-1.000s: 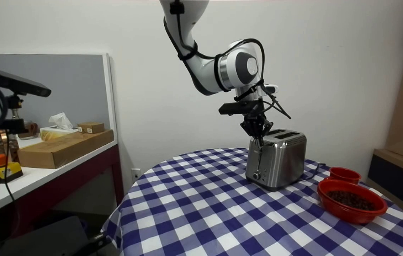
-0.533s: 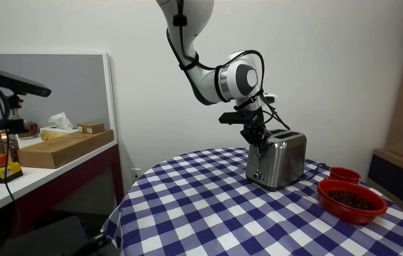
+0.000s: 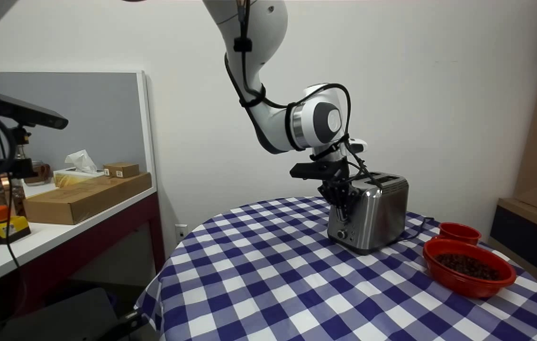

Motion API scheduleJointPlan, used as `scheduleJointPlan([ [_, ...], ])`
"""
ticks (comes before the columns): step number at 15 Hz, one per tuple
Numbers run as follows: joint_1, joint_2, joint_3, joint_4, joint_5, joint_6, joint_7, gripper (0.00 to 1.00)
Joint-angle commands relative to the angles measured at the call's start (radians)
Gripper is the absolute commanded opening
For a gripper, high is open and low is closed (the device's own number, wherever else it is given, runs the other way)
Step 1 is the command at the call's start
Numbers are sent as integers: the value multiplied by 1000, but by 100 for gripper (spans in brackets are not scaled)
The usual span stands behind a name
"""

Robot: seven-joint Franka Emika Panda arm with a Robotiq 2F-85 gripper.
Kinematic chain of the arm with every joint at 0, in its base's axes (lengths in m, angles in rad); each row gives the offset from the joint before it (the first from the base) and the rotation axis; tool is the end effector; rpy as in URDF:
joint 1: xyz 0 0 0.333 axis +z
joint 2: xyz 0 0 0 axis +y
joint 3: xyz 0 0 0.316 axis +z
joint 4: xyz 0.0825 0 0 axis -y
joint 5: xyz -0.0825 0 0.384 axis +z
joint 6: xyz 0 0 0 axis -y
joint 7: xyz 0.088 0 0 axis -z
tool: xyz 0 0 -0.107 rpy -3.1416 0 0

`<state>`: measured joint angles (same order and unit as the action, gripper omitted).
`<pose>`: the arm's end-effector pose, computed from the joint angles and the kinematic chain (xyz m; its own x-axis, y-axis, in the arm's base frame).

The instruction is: Push the toaster lever downwards on the toaster

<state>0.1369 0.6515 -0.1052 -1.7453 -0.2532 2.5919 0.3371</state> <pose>0.6842 0.0341 0.2213 0.9714 -0.0526 0.2314 -0.0923 -0.9821 0.1643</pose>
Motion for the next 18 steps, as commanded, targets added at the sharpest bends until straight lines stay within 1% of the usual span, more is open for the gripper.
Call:
scheduleJointPlan([
  [1, 12, 48, -14, -1, 34, 24, 18, 0],
  [6, 12, 72, -41, 7, 35, 23, 33, 0],
  [9, 1, 61, -27, 20, 66, 4, 30, 0],
  [10, -11, 40, -8, 33, 97, -36, 16, 26],
  [11, -14, 32, -5, 38, 116, -47, 17, 28],
  [12, -26, 15, 10, 40, 147, -66, 5, 34],
  [14, -41, -30, 28, 35, 203, -90, -2, 49],
  [16, -55, -101, 52, 10, 251, -118, -17, 64],
  [18, -59, -178, 67, -26, 274, -155, -32, 77],
])
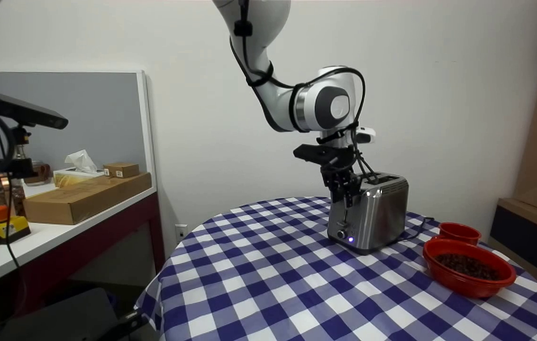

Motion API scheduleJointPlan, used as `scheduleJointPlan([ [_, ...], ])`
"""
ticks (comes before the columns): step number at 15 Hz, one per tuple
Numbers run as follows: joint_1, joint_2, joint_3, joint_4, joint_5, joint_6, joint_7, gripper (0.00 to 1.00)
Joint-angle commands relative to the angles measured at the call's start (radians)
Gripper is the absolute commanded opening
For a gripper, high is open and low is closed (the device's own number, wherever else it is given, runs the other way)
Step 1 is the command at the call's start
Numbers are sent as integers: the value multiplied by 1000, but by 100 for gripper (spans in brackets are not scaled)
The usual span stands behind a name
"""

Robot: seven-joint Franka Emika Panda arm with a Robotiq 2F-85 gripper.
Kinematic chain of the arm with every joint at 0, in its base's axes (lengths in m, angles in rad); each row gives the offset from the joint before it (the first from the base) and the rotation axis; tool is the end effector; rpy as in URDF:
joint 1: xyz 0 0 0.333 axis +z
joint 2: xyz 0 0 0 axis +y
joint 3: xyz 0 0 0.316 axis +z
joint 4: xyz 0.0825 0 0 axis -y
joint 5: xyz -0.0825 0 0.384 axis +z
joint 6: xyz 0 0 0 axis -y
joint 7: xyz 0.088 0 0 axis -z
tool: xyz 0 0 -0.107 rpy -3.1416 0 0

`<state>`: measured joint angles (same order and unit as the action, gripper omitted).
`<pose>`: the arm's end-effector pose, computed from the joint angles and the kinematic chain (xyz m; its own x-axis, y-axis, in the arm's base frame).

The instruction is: Push the toaster lever downwards on the toaster

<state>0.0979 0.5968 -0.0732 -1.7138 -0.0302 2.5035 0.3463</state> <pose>0.6917 0.0231 0.2628 0.9405 -0.2735 0.2016 -0.2782 -0.9605 -0.0054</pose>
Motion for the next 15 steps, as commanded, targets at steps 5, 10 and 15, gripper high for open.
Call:
scheduleJointPlan([
  [5, -5, -309, 36, -183, -3, -129, -67, 100],
  [10, -17, -504, 57, -411, -48, -131, -200, 100],
  [15, -32, -549, 70, -457, -52, -133, -235, 100],
])
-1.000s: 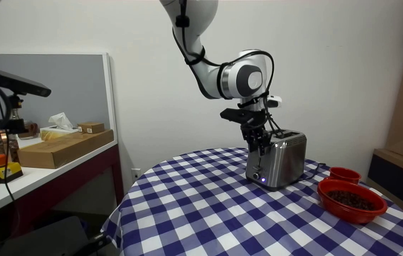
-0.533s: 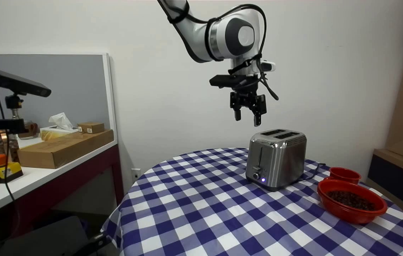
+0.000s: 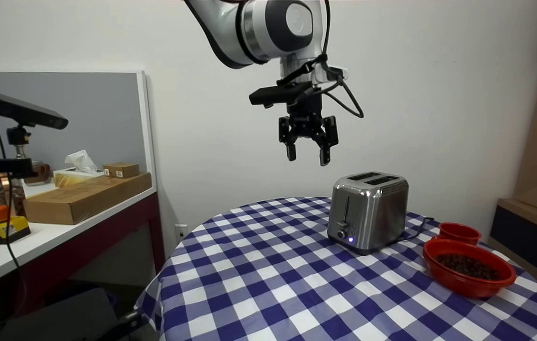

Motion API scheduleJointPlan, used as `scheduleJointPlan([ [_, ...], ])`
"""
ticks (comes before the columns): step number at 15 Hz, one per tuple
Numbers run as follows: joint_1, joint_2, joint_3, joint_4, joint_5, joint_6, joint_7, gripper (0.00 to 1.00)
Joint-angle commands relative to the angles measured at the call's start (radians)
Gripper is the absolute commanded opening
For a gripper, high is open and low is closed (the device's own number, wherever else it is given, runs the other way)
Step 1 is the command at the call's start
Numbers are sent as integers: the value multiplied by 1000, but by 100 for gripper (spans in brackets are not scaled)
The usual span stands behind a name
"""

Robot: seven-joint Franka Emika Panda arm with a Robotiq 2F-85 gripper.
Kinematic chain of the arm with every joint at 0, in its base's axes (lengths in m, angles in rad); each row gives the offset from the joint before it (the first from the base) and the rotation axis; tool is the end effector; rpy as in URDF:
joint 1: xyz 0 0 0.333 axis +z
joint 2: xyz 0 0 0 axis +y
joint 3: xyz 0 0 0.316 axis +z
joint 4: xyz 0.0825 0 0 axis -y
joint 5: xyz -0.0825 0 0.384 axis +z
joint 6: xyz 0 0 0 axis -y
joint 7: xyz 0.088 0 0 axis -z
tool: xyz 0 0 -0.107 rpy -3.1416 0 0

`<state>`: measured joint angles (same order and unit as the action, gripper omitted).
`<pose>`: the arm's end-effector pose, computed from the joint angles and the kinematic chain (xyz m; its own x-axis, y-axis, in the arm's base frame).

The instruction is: Push the toaster lever downwards on the toaster

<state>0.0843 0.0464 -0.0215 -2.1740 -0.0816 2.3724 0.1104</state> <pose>0.5549 0.0340 0.3859 0.9877 0.0106 0.1558 0.0030 -0.9988 0.0490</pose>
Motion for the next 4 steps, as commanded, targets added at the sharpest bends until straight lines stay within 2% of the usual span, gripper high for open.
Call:
scheduleJointPlan([
  [1, -22, -29, 20, -24, 0, -2, -12, 100],
  [4, -25, -76, 22, -63, 2, -3, -23, 100],
])
